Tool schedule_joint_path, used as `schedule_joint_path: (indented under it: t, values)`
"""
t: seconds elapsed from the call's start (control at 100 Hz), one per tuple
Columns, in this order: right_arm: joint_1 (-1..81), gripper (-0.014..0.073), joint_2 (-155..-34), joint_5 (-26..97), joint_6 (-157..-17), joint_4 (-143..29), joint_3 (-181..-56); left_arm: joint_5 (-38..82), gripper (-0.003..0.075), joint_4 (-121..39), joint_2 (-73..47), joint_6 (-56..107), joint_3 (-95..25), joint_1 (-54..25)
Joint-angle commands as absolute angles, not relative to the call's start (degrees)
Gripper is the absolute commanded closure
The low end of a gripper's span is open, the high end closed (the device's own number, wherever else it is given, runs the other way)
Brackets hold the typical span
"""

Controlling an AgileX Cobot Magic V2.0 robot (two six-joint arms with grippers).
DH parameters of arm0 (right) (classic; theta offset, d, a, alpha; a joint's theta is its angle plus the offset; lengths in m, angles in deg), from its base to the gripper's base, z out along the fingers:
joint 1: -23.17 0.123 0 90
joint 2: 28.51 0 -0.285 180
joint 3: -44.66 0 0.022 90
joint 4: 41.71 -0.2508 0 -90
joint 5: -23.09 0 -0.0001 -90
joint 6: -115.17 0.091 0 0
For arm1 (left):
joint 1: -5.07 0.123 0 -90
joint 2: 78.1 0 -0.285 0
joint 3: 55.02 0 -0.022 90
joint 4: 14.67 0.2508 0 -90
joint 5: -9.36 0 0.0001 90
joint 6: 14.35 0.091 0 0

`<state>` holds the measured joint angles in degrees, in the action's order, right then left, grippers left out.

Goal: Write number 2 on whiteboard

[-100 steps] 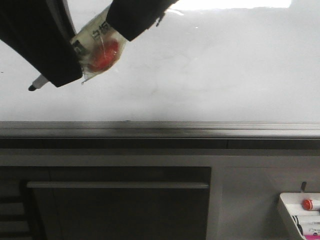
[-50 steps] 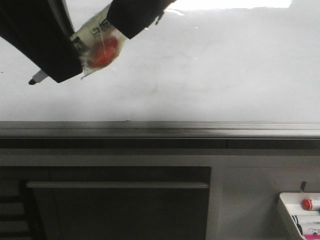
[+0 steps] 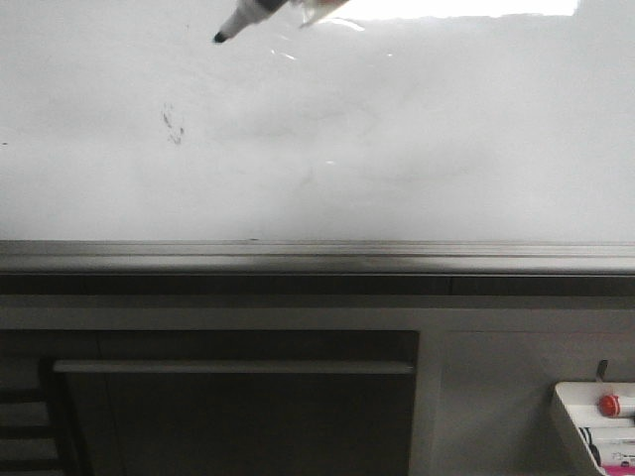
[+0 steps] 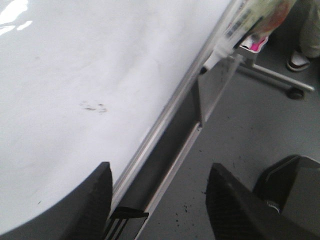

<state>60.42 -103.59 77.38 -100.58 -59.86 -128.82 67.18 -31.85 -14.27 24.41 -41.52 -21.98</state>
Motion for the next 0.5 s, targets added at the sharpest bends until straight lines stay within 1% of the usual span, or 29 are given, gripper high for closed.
schedule_joint_path:
  t: [0.0,0.12,0.21,0.36,0.41,0.49]
  values:
    - [59.46,0.0596,-98.84,74.1,-90.44,-57.76,-128.61,61.61,0.0332,-33.76,-19.23,21.17,-39.91,-19.48]
    - [56.15,0.0596,-93.3,70.48,-84.91,-57.23,-122.63,58.07,0.0332,-33.76,-25.83,17.72,-33.83,-15.82]
    - [51.84,0.0596,-88.39,68.85,-80.82,-57.23,-117.18,54.21,0.0332,-33.76,-30.75,14.82,-28.6,-13.2]
    - [45.65,0.0596,-81.12,66.29,-80.68,-57.23,-109.47,47.88,0.0332,-34.17,-36.91,12.0,-21.69,-10.0]
    - [44.8,0.0596,-79.34,63.43,-80.68,-57.34,-107.73,46.46,0.0332,-34.3,-37.74,12.0,-20.06,-9.44]
    - [44.77,0.0596,-77.17,63.65,-80.68,-57.45,-105.7,45.09,0.0332,-34.41,-38.09,12.0,-18.29,-9.27]
